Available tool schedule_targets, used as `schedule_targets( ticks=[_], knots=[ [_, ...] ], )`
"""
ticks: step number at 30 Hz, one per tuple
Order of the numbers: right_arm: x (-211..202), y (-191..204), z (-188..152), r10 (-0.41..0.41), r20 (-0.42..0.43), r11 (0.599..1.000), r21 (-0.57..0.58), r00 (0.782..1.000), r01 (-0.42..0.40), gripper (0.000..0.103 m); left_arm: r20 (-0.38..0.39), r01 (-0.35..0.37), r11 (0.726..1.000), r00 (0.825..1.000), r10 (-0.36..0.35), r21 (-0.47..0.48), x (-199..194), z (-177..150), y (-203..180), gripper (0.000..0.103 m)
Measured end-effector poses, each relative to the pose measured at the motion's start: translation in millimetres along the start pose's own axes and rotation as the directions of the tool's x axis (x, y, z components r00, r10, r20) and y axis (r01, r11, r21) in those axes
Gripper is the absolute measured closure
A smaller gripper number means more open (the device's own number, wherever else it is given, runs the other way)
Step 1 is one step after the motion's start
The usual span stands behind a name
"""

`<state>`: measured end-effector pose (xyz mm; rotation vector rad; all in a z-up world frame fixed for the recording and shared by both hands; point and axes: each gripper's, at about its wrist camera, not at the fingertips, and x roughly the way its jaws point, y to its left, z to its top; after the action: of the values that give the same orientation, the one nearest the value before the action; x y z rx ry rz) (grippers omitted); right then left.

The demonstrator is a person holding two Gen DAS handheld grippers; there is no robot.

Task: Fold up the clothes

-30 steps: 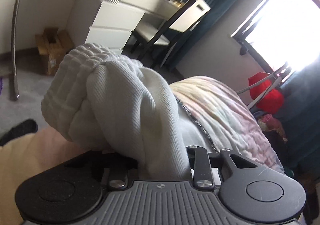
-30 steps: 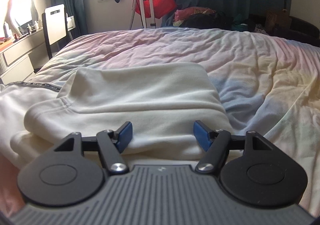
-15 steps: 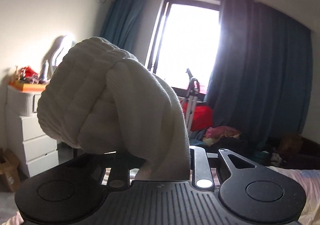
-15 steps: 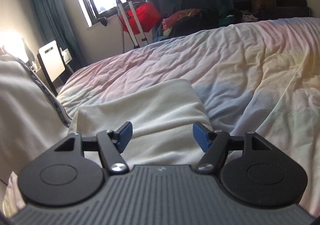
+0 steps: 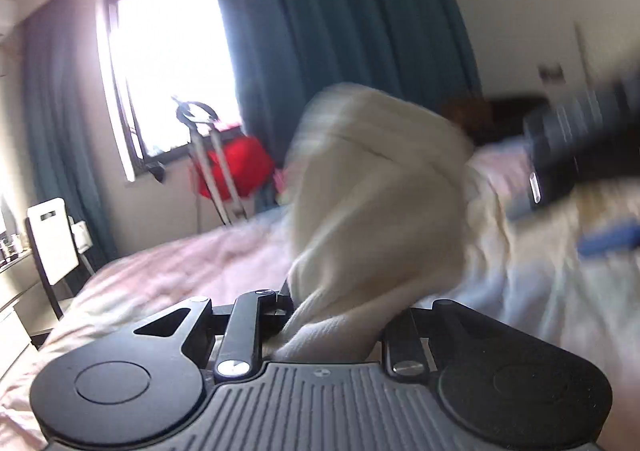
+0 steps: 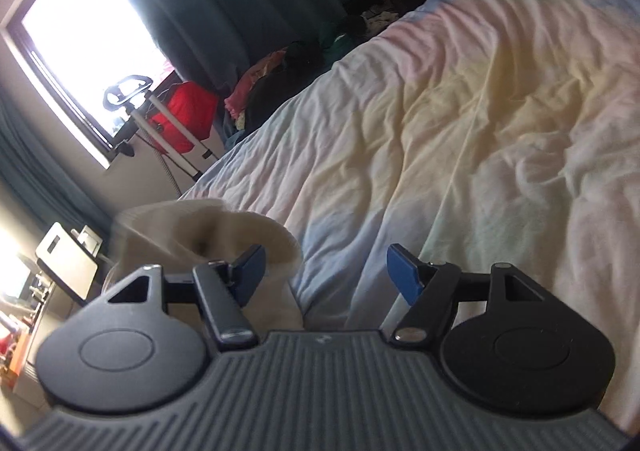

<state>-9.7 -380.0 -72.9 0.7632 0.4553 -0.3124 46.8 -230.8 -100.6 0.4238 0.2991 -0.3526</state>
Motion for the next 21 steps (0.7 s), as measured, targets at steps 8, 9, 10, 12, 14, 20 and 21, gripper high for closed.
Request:
schedule_targets(
  ticks=[8, 9, 10, 12, 14, 20, 21],
  knots=[
    [13.3, -21.3, 4.5, 0.082, -0.064, 0.983, 0.167, 0.995, -0.070, 0.032, -0.093, 0.099, 0.992, 0.991, -0.092, 0.079, 2.8, -17.1, 6.4, 0.060],
    [16.1, -23.2, 3.1, 0.113, -0.082, 0.977, 0.191, 0.990, -0.095, 0.032, -0.120, 0.122, 0.989, 0.987, -0.111, 0.088, -1.0, -18.5, 13.4, 0.051],
    [19.0, -25.0, 1.8, 0.144, -0.098, 0.969, 0.215, 0.985, -0.120, 0.032, -0.150, 0.142, 0.985, 0.980, -0.127, 0.097, -4.9, -18.4, 19.2, 0.047],
    [20.9, -25.8, -1.7, 0.202, -0.110, 0.950, 0.262, 0.973, -0.168, 0.032, -0.181, 0.187, 0.976, 0.969, -0.166, 0.109, -23.7, -21.2, 31.7, 0.022],
    [21.5, -24.6, -3.5, 0.232, -0.111, 0.939, 0.286, 0.966, -0.192, 0.032, -0.185, 0.191, 0.974, 0.969, -0.167, 0.120, -40.0, -26.2, 44.0, 0.006],
    [20.0, -30.1, -7.8, 0.217, -0.110, 0.930, 0.326, 0.970, -0.171, 0.015, -0.187, 0.181, 0.971, 0.971, -0.151, 0.156, -87.0, -41.7, 80.6, 0.004],
    [19.9, -32.6, -8.2, 0.218, -0.113, 0.926, 0.337, 0.969, -0.169, 0.015, -0.187, 0.180, 0.970, 0.971, -0.149, 0.162, -94.8, -44.3, 86.7, 0.004]
  ],
)
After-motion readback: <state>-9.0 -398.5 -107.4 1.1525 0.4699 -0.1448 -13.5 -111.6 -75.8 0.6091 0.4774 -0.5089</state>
